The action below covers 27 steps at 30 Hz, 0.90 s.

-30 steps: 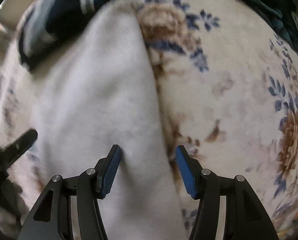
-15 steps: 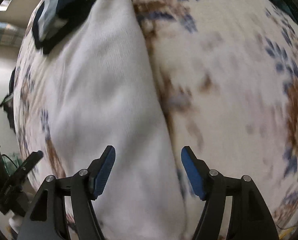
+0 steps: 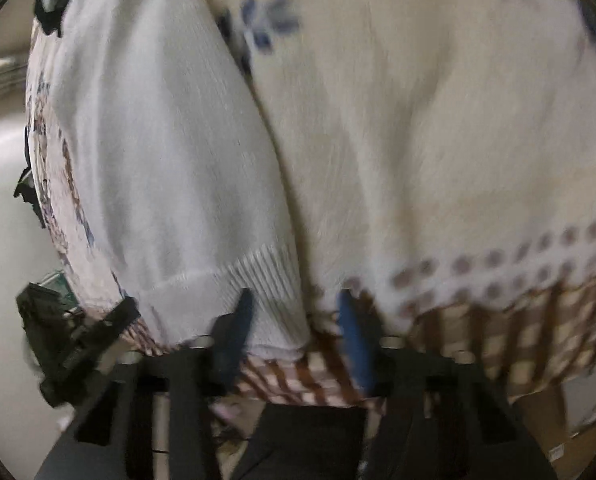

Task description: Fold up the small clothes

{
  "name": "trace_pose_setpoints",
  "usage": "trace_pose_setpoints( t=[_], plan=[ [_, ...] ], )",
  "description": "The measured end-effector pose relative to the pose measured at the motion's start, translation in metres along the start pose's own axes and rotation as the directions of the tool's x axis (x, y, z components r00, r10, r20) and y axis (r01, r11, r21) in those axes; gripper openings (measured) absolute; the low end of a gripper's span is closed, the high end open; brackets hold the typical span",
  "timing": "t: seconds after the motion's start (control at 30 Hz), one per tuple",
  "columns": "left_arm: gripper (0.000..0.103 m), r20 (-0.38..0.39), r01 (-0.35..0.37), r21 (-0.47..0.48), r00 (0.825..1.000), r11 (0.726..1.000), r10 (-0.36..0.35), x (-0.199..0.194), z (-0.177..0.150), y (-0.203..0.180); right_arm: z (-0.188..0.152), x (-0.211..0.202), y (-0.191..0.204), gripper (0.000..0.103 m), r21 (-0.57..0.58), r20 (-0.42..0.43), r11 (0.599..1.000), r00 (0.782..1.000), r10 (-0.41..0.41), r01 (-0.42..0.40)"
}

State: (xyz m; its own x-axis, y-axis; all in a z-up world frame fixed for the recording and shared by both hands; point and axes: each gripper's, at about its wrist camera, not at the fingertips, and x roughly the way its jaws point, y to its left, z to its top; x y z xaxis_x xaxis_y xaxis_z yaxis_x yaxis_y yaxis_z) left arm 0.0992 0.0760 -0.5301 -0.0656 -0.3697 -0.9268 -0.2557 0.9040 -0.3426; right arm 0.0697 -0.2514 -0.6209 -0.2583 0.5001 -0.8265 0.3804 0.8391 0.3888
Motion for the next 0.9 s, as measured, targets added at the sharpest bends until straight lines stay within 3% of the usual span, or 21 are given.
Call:
trace_pose_setpoints(
  t=[0.03, 0.07, 0.2, 0.3, 0.47, 0.63, 0.73, 0.77, 0.8, 0.83, 0.9],
  plan=[
    [0.045, 0.026, -0.006, 0.026, 1.000, 1.000, 0.006, -0.001, -0.003, -0.005, -0.001, 0.009, 0.000, 0.021, -0.007, -0.019, 1.000, 1.000, 0.004, -0.004],
    [0.010, 0.048, -0.022, 0.043, 0.999, 0.999, 0.020, -0.003, -0.007, -0.009, -0.004, 0.021, 0.003, 0.005, -0.022, -0.031, 0.999, 0.999, -0.025, 0.025],
    [0.010, 0.141, 0.016, 0.061, 0.990, 0.998, -0.024, -0.024, -0.016, -0.017, -0.024, 0.026, 0.017, 0.004, -0.093, 0.017, 0.988, 0.992, -0.125, 0.126],
    [0.010, 0.172, 0.044, 0.027, 0.984, 0.999, -0.048, -0.040, -0.024, -0.001, -0.043, 0.018, 0.021, 0.004, -0.122, 0.042, 0.983, 0.990, -0.132, 0.136],
    [0.010, 0.130, 0.015, 0.000, 0.991, 1.000, -0.014, -0.009, -0.013, 0.025, -0.055, 0.025, 0.006, 0.004, -0.116, 0.021, 0.983, 0.990, -0.142, 0.143],
    [0.015, 0.110, 0.122, -0.063, 0.987, 0.991, -0.114, -0.012, -0.006, 0.043, -0.044, 0.055, 0.013, 0.006, -0.101, -0.040, 0.988, 0.991, -0.124, 0.119],
    [0.029, 0.166, 0.172, -0.060, 0.973, 0.983, -0.160, -0.038, -0.008, 0.061, -0.037, 0.056, 0.030, 0.022, -0.188, -0.063, 0.979, 0.994, -0.092, 0.079],
    [0.040, 0.174, 0.192, -0.064, 0.968, 0.979, -0.179, -0.040, -0.007, 0.065, -0.038, 0.055, 0.030, 0.042, -0.208, -0.066, 0.976, 0.995, -0.079, 0.063],
    [0.050, 0.176, 0.206, -0.072, 0.966, 0.976, -0.191, -0.040, -0.005, 0.069, -0.038, 0.054, 0.029, 0.054, -0.211, -0.065, 0.976, 0.996, -0.059, 0.044],
    [0.065, 0.176, 0.231, -0.089, 0.961, 0.969, -0.213, -0.038, -0.004, 0.075, -0.038, 0.052, 0.026, 0.056, -0.204, -0.061, 0.979, 0.997, -0.044, 0.031],
    [0.066, 0.173, 0.249, -0.119, 0.958, 0.961, -0.227, -0.028, 0.000, 0.080, -0.035, 0.051, 0.017, 0.056, -0.178, -0.061, 0.984, 0.998, -0.020, 0.009]
  ],
)
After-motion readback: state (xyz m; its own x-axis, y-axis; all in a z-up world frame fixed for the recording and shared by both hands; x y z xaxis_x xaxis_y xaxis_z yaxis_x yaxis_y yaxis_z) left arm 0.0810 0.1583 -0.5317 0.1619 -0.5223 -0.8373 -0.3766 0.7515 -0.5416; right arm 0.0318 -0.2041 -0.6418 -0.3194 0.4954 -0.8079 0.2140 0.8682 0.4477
